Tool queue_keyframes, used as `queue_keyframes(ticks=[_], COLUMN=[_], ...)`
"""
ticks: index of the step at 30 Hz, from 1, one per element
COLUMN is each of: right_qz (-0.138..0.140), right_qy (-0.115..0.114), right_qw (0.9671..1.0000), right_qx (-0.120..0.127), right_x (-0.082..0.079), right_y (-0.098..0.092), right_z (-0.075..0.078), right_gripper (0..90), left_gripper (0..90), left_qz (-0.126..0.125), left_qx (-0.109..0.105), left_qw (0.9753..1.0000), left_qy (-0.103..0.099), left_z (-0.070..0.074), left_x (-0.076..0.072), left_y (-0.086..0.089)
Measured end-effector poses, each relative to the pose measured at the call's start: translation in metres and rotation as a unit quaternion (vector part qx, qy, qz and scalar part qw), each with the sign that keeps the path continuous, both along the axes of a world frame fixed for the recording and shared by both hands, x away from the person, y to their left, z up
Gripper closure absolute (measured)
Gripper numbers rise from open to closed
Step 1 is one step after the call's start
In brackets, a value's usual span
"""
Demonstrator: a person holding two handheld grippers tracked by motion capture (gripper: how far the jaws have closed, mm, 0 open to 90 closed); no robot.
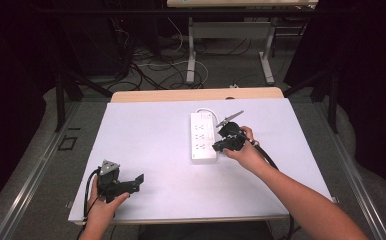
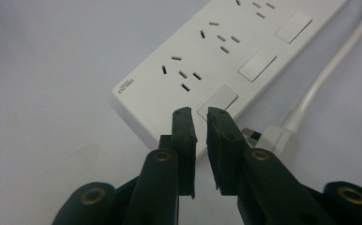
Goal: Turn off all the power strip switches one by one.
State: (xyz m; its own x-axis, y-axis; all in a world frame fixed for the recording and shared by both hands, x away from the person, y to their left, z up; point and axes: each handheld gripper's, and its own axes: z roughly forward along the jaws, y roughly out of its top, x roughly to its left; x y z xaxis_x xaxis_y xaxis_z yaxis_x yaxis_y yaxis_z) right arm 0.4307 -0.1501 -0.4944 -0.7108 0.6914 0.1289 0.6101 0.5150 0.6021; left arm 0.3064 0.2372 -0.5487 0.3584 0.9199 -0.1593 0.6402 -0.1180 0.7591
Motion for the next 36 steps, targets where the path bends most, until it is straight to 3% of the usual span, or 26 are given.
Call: queue_keyframes(ticks=[11,24,27,31,36], right_qz=[-0.017,-0.024,-0.037,-0.066,-0.086], right_qy=[-0.005,-0.039,-0.049,-0.037,-0.049], right_qw=[0.9998,0.9986,0.9975,0.9964,0.9943], right_qx=[0.011,0.027,0.035,0.039,0.041], right_x=[-0.013,-0.038,-0.043,-0.051,-0.060], right_y=[-0.026,-0.059,-0.070,-0.085,-0.101], right_z=[0.008,0.000,-0.004,-0.011,-0.018], right_gripper=[62.6,47.9,45.8,40.3,35.5], left_gripper=[0.6,0.6,0.6,0.6,0.6], left_qz=[0.002,-0.001,0.000,0.001,0.002], left_qx=[0.000,0.004,0.005,0.004,0.004], left_qw=[1.0000,1.0000,1.0000,1.0000,1.0000], left_qy=[0.000,0.002,0.003,0.001,0.001], left_z=[0.000,0.001,0.000,0.000,0.000], left_x=[0.000,0.000,0.000,0.000,0.000], left_y=[0.000,-0.001,-0.001,-0.001,-0.001])
